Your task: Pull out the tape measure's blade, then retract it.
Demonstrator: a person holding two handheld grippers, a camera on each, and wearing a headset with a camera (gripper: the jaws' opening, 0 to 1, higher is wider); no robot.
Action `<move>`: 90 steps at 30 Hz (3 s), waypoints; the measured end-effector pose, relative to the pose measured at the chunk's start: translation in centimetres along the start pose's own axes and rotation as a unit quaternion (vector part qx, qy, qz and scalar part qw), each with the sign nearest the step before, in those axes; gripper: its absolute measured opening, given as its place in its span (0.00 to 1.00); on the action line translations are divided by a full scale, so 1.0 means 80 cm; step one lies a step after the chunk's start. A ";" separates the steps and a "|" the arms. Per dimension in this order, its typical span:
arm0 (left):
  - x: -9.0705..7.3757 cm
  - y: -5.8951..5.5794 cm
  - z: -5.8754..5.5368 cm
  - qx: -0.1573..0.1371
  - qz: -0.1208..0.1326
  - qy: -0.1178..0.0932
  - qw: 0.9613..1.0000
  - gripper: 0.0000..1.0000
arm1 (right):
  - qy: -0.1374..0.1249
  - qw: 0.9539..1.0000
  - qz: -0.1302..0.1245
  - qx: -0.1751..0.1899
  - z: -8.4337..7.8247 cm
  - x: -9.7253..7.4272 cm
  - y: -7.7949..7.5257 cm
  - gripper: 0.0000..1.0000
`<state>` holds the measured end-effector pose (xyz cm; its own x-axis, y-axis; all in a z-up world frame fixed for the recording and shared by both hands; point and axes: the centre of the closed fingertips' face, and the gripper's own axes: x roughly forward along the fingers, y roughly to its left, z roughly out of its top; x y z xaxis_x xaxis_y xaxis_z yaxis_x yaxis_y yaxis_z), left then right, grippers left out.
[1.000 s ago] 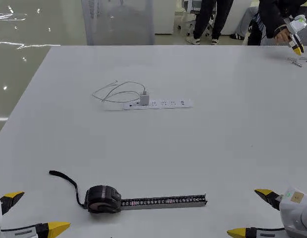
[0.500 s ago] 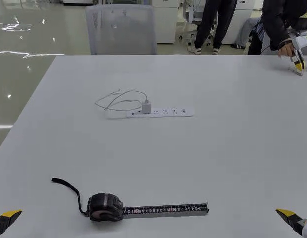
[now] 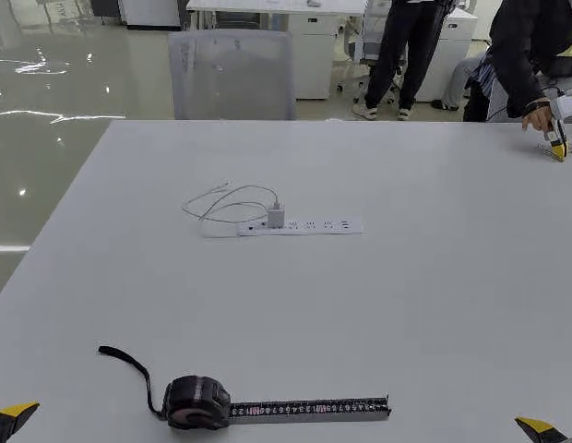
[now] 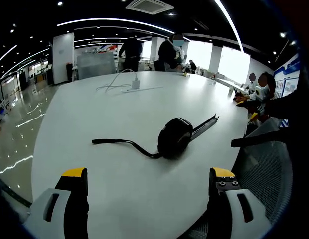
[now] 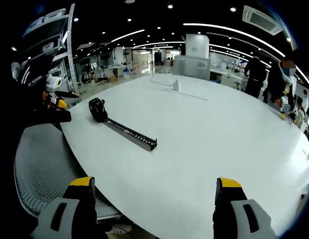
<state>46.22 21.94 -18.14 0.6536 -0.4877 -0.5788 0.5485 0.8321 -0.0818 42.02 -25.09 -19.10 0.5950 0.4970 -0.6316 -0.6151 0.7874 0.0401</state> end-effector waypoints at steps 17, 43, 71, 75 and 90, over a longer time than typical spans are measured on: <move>0.010 -0.004 0.009 0.002 -0.002 0.009 1.000 0.99 | 0.013 1.000 0.001 -0.009 -0.005 0.003 -0.001 0.99; 0.070 -0.042 0.072 -0.051 0.020 -0.007 0.998 0.99 | 0.090 0.986 0.062 -0.130 0.019 0.035 -0.005 0.99; 0.131 -0.072 0.053 -0.061 0.102 0.002 0.993 0.99 | 0.180 0.947 0.154 -0.217 0.018 0.107 -0.006 0.99; 0.136 -0.077 0.062 -0.045 0.113 -0.017 0.992 0.99 | 0.187 0.940 0.162 -0.237 0.023 0.118 -0.007 0.99; 0.147 -0.071 0.050 -0.143 0.172 -0.036 0.974 0.99 | 0.212 0.916 0.191 -0.282 0.035 0.155 -0.012 0.84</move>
<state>52.87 10.45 -21.21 0.8133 -0.1761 -0.5545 0.1303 0.9840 -0.1214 51.44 -18.63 -24.77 0.0998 0.4159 -0.9039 -0.9771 0.2123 -0.0102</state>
